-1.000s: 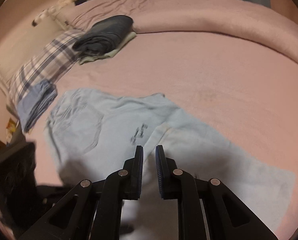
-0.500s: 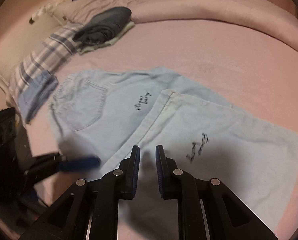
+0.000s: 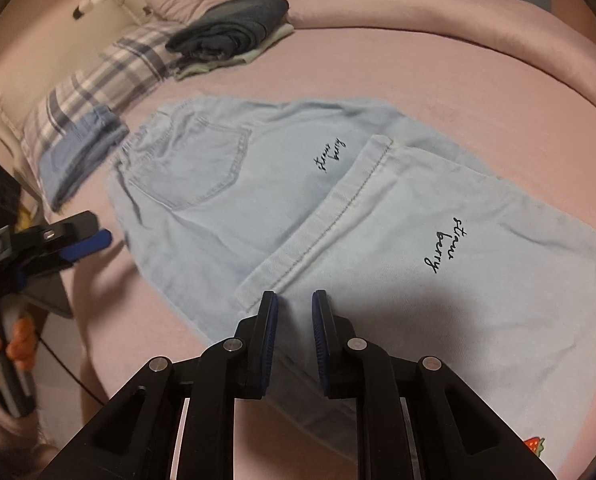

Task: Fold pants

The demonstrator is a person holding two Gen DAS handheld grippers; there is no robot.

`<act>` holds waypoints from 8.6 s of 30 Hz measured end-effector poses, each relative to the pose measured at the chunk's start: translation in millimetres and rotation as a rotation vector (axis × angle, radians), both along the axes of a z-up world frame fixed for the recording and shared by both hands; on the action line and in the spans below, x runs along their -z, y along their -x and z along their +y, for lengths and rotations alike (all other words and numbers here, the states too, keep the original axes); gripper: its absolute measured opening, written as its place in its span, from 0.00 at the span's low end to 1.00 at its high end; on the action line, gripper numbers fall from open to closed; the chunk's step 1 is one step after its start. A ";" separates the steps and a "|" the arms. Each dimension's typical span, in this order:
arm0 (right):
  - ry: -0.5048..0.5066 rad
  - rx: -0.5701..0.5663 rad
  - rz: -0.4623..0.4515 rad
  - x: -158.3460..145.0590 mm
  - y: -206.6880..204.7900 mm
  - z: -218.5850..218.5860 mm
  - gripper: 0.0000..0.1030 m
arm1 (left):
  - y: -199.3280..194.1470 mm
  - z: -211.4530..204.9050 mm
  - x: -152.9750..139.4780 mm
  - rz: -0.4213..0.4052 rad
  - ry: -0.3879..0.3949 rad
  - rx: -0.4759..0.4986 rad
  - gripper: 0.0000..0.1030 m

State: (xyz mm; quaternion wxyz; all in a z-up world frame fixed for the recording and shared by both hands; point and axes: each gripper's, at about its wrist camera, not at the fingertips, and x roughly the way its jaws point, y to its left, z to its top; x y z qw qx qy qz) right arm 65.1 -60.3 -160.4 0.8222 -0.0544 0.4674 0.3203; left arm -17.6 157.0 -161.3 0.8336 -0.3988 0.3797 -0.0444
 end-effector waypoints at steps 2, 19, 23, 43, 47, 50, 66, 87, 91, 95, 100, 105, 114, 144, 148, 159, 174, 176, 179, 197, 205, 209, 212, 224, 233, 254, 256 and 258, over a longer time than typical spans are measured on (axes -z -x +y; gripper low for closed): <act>-0.014 0.000 -0.006 -2.7 5.0 -1.3 0.17 | -1.5 12.7 7.5 0.019 0.058 -0.046 0.62; -0.054 0.022 -0.011 -13.4 -1.0 14.0 0.17 | -59.1 59.3 23.5 -0.006 0.304 -0.209 0.62; -0.050 0.034 -0.004 -13.4 -9.9 19.9 0.17 | -64.1 59.1 22.3 -0.002 0.256 -0.218 0.34; 0.055 0.183 0.066 3.1 -103.1 71.4 0.17 | -65.8 21.9 -44.9 -0.243 -0.115 -0.027 0.21; -0.022 0.142 0.081 -9.9 -71.2 54.7 0.17 | -64.9 19.4 -50.2 -0.255 -0.134 -0.009 0.21; 0.005 0.076 0.111 -2.8 -38.1 55.0 0.17 | -66.0 13.4 -55.1 -0.262 -0.140 0.001 0.21; 0.011 0.000 0.157 16.3 16.3 42.0 0.17 | -63.2 -19.2 -72.3 -0.264 -0.279 0.066 0.21; -0.356 0.141 0.257 -0.4 -11.3 -20.2 0.41 | -57.8 -66.1 -93.0 -0.315 -0.398 0.187 0.21; -0.556 0.215 0.307 -2.7 -22.1 -56.0 0.48 | -59.7 -86.0 -93.5 -0.322 -0.426 0.241 0.21; -0.811 0.278 0.387 3.1 -29.6 -87.1 0.58 | -62.6 -105.9 -90.7 -0.322 -0.451 0.297 0.21; -1.019 0.319 0.466 22.7 -30.4 -104.0 0.64 | -67.4 -139.7 -82.8 -0.307 -0.508 0.396 0.22; -1.187 0.292 0.524 25.2 -19.8 -108.7 0.67 | -73.6 -169.3 -65.4 -0.271 -0.548 0.489 0.24; -1.101 0.320 0.542 22.4 -13.7 -124.4 0.72 | -81.4 -184.2 -49.8 -0.235 -0.565 0.583 0.50; -0.516 0.328 0.130 -21.0 5.1 -116.5 0.35 | -50.9 -80.5 -14.9 -0.019 -0.389 0.271 0.73; -0.531 0.330 0.112 -26.2 7.3 -123.5 0.34 | -55.5 -78.1 -13.2 -0.017 -0.392 0.274 0.74; -0.578 0.373 0.063 -36.4 14.4 -152.8 0.34 | -61.3 -79.2 -13.1 -0.001 -0.398 0.277 0.74; -0.578 0.443 0.112 -14.0 19.6 -179.4 0.34 | -72.9 -98.3 -13.5 0.003 -0.414 0.327 0.74; -0.576 0.453 0.127 -8.5 16.3 -181.0 0.34 | -72.4 -100.5 -14.3 0.001 -0.419 0.332 0.74; -0.576 0.462 0.153 -0.4 12.3 -184.1 0.34 | -72.2 -102.0 -14.2 0.005 -0.426 0.335 0.74; -0.505 0.480 0.223 20.0 2.4 -192.4 0.34 | -78.2 -112.7 -18.0 0.003 -0.465 0.367 0.74; -0.389 0.479 0.165 3.5 4.6 -191.4 0.52 | -81.8 -118.3 -22.2 -0.007 -0.480 0.374 0.74; -0.320 0.498 0.103 -6.6 10.8 -196.8 0.56 | -84.8 -124.8 -25.5 -0.018 -0.489 0.386 0.74; -0.291 0.522 0.048 -15.8 15.0 -202.5 0.57 | -90.0 -133.8 -31.5 -0.036 -0.501 0.398 0.74; -0.159 0.349 -0.200 -49.1 5.1 -147.5 0.44 | -124.4 -195.0 -39.6 -0.124 -0.584 0.538 0.70; -0.005 0.294 -0.126 -15.6 2.9 -129.0 0.41 | -173.8 -208.6 -11.2 -0.033 -0.540 0.602 0.68; -0.074 0.296 -0.182 -24.9 38.7 -108.6 0.41 | -105.0 -157.2 -12.5 -0.045 -0.528 0.490 0.60; -0.055 0.282 -0.170 -18.4 40.1 -104.1 0.41 | -96.1 -157.4 -0.6 -0.018 -0.552 0.511 0.58; -0.034 0.278 -0.134 -5.9 39.1 -100.9 0.41 | -87.6 -156.0 4.8 -0.027 -0.558 0.506 0.58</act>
